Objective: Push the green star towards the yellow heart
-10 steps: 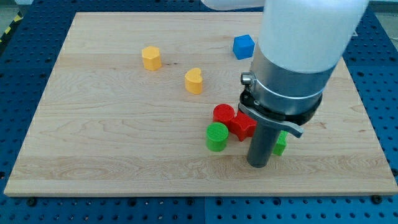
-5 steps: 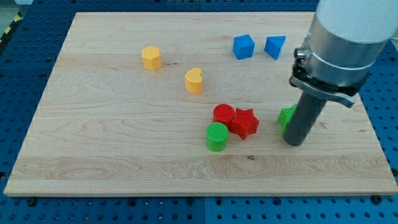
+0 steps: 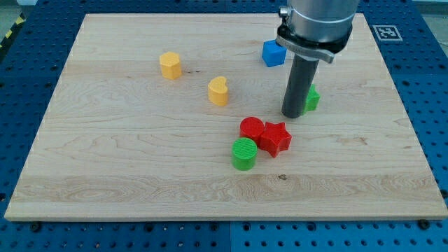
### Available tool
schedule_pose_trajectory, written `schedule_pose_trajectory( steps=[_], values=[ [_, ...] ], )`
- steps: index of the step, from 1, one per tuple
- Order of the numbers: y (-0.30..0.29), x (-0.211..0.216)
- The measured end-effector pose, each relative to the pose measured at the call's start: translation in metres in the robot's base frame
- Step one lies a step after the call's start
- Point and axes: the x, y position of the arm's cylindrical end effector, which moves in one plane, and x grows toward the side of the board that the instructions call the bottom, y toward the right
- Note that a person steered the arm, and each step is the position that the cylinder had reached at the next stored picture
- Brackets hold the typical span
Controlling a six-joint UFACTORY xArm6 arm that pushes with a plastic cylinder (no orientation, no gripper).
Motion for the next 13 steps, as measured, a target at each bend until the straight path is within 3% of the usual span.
schedule_pose_trajectory(
  steps=[2, 5, 8, 10, 12, 13],
  values=[
    [0.031, -0.002],
    [0.080, -0.046],
    [0.069, -0.111],
    [0.068, -0.093],
    [0.001, -0.093],
    [0.003, -0.094]
  ],
)
